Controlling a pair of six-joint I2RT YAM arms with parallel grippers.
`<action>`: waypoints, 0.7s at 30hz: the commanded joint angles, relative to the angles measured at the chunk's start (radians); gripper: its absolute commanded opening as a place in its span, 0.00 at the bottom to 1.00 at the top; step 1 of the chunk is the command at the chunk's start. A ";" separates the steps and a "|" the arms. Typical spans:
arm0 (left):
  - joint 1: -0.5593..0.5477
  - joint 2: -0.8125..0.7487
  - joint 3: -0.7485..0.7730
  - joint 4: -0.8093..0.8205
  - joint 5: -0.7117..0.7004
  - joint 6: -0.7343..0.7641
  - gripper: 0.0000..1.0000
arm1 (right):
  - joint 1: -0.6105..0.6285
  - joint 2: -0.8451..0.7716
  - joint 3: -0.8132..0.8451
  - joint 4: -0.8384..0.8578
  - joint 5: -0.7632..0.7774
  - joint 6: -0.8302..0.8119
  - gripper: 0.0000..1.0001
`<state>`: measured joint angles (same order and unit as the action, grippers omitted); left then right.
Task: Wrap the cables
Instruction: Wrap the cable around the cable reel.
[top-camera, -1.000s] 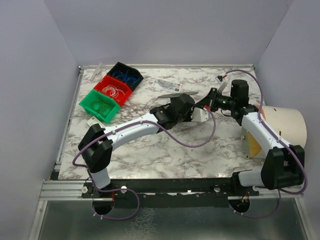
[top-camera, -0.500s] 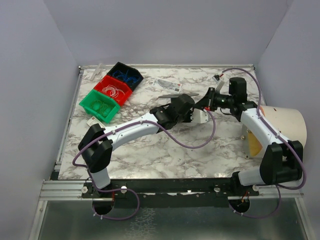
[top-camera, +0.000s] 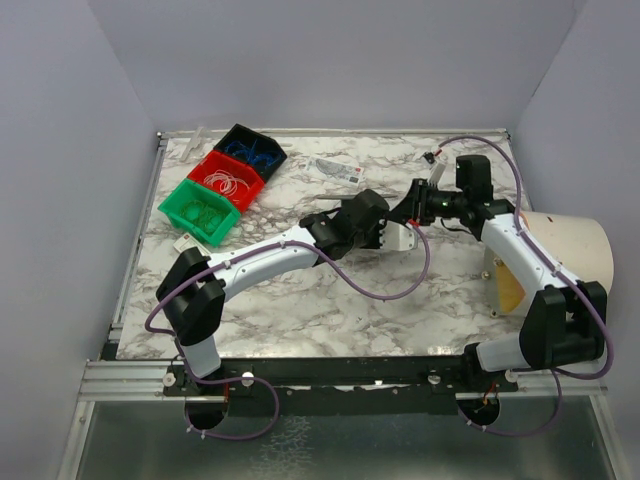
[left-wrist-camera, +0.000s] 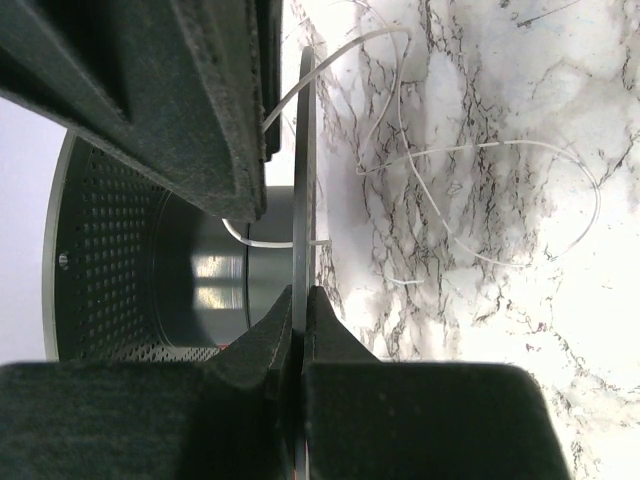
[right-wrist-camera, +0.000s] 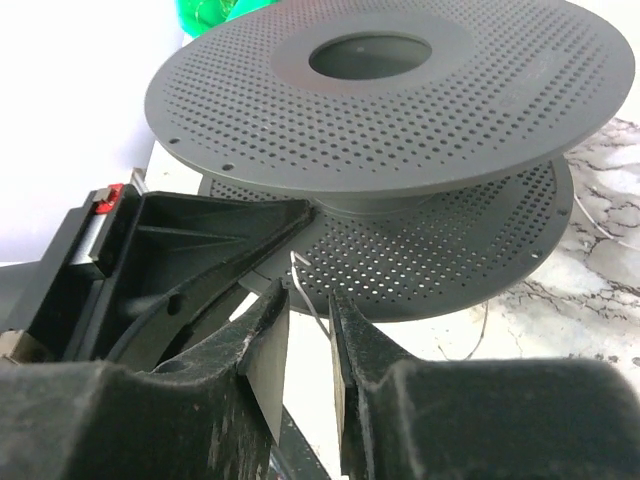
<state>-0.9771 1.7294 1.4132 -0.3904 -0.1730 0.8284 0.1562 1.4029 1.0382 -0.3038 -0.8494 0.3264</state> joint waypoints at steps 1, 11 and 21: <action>0.002 -0.031 0.043 0.025 0.012 0.022 0.00 | 0.005 0.013 0.049 -0.069 0.005 -0.068 0.28; 0.002 -0.027 0.057 0.014 0.025 0.017 0.00 | 0.005 0.012 0.070 -0.067 0.005 -0.061 0.36; 0.000 -0.025 0.064 0.007 0.036 0.009 0.00 | 0.009 0.038 0.075 0.009 0.002 0.013 0.43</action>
<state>-0.9771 1.7294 1.4330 -0.4068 -0.1478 0.8303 0.1581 1.4239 1.0935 -0.3340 -0.8501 0.3058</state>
